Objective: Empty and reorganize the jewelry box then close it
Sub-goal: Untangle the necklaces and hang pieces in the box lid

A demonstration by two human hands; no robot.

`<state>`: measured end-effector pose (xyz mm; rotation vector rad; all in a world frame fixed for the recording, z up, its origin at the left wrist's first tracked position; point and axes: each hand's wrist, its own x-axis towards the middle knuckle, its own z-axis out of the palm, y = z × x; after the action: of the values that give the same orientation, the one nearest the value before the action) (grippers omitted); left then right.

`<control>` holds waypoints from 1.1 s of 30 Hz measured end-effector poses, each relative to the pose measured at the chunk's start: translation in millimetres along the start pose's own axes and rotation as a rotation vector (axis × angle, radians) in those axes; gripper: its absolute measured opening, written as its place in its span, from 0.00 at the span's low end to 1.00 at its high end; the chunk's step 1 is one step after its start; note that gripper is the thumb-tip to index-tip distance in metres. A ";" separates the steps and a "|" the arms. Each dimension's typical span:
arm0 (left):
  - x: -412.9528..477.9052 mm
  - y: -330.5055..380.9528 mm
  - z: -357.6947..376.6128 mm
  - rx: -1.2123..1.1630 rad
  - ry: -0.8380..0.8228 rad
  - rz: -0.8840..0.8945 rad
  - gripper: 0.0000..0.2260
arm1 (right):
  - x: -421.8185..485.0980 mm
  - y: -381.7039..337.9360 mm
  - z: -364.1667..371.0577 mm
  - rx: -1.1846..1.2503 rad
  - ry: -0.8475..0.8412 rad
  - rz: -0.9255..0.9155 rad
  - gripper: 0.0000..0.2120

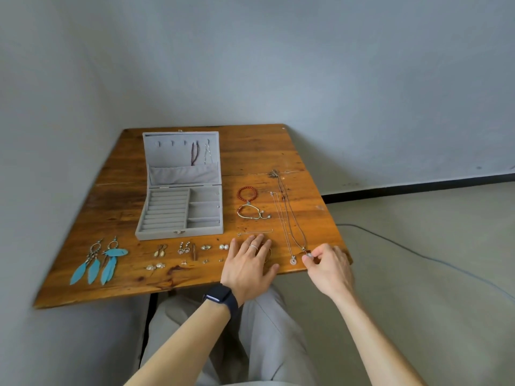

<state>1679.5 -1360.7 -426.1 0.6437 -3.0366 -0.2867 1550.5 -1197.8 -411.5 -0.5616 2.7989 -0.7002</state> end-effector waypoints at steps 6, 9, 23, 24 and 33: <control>16.0 26.4 -41.2 -0.333 0.103 -0.082 0.18 | 21.2 -4.0 -34.5 0.457 -0.137 0.118 0.06; 43.4 55.3 -63.1 -0.728 -0.201 -0.251 0.22 | 24.2 -7.3 -54.7 0.577 -0.123 0.123 0.06; 116.8 102.1 -69.7 -1.698 -0.339 -0.594 0.07 | -23.6 40.7 -82.4 0.759 -0.042 0.163 0.06; 119.8 96.6 -74.6 -1.709 -0.309 -0.591 0.05 | -26.7 44.4 -79.8 0.777 -0.042 0.167 0.05; 113.4 11.1 -132.4 -1.467 -0.044 -0.472 0.09 | -32.7 26.9 -51.8 0.859 -0.139 0.048 0.05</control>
<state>1579.5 -1419.7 -295.6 1.0194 -1.7484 -2.1155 1557.2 -1141.2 -376.3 -0.3407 2.0746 -1.6250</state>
